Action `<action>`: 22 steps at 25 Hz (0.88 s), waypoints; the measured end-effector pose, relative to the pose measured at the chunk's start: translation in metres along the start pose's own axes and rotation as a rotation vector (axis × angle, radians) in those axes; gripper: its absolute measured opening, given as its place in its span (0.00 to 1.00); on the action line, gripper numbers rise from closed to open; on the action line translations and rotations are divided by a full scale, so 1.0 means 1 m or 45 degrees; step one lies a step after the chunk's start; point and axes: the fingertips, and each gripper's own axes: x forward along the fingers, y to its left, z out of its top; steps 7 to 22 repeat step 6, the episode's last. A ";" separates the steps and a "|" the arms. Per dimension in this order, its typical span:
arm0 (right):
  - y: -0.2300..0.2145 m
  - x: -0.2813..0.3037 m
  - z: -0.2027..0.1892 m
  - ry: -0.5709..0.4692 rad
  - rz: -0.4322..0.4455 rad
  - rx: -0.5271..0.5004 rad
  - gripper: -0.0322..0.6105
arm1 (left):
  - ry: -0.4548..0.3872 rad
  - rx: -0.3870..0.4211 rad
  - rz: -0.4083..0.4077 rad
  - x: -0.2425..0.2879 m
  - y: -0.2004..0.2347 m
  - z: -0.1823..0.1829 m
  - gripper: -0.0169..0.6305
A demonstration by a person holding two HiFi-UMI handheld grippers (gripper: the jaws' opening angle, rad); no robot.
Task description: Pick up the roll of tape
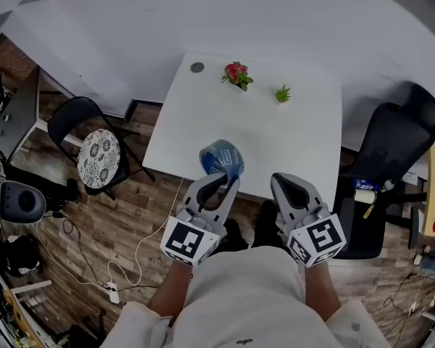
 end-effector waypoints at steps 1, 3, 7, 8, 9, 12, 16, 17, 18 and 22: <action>-0.001 0.001 -0.001 0.003 -0.001 0.001 0.06 | 0.002 -0.001 -0.001 0.001 0.001 0.000 0.11; -0.001 0.003 -0.003 0.010 -0.007 0.005 0.06 | 0.006 -0.005 -0.007 0.000 0.003 -0.002 0.11; 0.001 0.009 -0.006 0.017 -0.021 0.012 0.06 | 0.005 -0.005 -0.019 -0.002 0.007 -0.004 0.11; 0.001 0.009 -0.006 0.017 -0.021 0.012 0.06 | 0.005 -0.005 -0.019 -0.002 0.007 -0.004 0.11; 0.001 0.009 -0.006 0.017 -0.021 0.012 0.06 | 0.005 -0.005 -0.019 -0.002 0.007 -0.004 0.11; 0.001 0.009 -0.006 0.017 -0.021 0.012 0.06 | 0.005 -0.005 -0.019 -0.002 0.007 -0.004 0.11; 0.001 0.009 -0.006 0.017 -0.021 0.012 0.06 | 0.005 -0.005 -0.019 -0.002 0.007 -0.004 0.11; 0.001 0.009 -0.006 0.017 -0.021 0.012 0.06 | 0.005 -0.005 -0.019 -0.002 0.007 -0.004 0.11; 0.001 0.009 -0.006 0.017 -0.021 0.012 0.06 | 0.005 -0.005 -0.019 -0.002 0.007 -0.004 0.11; 0.001 0.009 -0.006 0.017 -0.021 0.012 0.06 | 0.005 -0.005 -0.019 -0.002 0.007 -0.004 0.11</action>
